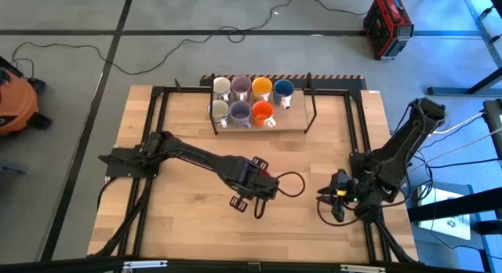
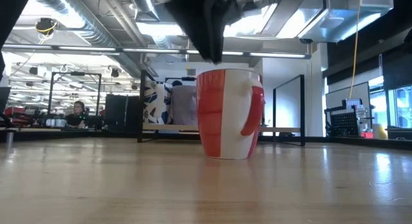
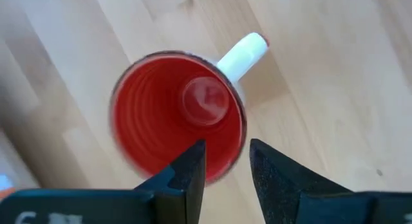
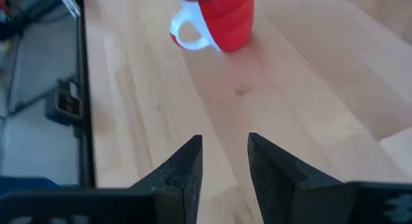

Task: Place coffee mugs
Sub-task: Put the red mug on the shelf

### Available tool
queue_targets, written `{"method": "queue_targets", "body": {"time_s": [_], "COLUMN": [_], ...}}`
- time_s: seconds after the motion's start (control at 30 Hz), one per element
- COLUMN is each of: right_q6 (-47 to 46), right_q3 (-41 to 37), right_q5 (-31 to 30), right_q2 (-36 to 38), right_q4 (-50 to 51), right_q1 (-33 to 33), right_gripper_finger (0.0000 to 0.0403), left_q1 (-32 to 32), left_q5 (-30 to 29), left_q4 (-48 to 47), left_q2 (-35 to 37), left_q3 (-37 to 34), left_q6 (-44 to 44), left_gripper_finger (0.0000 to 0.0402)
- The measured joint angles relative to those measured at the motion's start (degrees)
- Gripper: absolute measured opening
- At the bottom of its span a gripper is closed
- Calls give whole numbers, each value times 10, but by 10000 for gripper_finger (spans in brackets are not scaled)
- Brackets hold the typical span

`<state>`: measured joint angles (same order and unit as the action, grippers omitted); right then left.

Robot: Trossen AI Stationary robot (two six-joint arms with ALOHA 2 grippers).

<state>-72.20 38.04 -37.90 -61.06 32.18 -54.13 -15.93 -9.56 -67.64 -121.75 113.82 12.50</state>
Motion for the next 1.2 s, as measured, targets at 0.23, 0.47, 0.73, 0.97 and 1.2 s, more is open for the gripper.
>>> {"method": "queue_targets", "body": {"time_s": [0.23,0.47,0.73,0.97,1.2], "right_q6": [73,173,172,151,137], "right_q3": [14,112,329,507,560], "right_q5": [32,111,187,288,322], "right_q2": [-6,-80,-234,-383,-466], "right_q4": [-133,-145,74,221,252], "right_q1": [78,189,292,361,402], "right_gripper_finger": [161,219,216,214,214], "left_q1": [-5,-2,-6,-6,-6], "left_q5": [45,37,6,-9,-9], "left_q4": [-61,-24,87,145,154], "left_q2": [37,178,406,562,630], "left_q3": [52,-62,-314,-475,-538], "left_q6": [-23,-47,-103,-160,-194], "left_gripper_finger": [116,115,112,112,111]}}
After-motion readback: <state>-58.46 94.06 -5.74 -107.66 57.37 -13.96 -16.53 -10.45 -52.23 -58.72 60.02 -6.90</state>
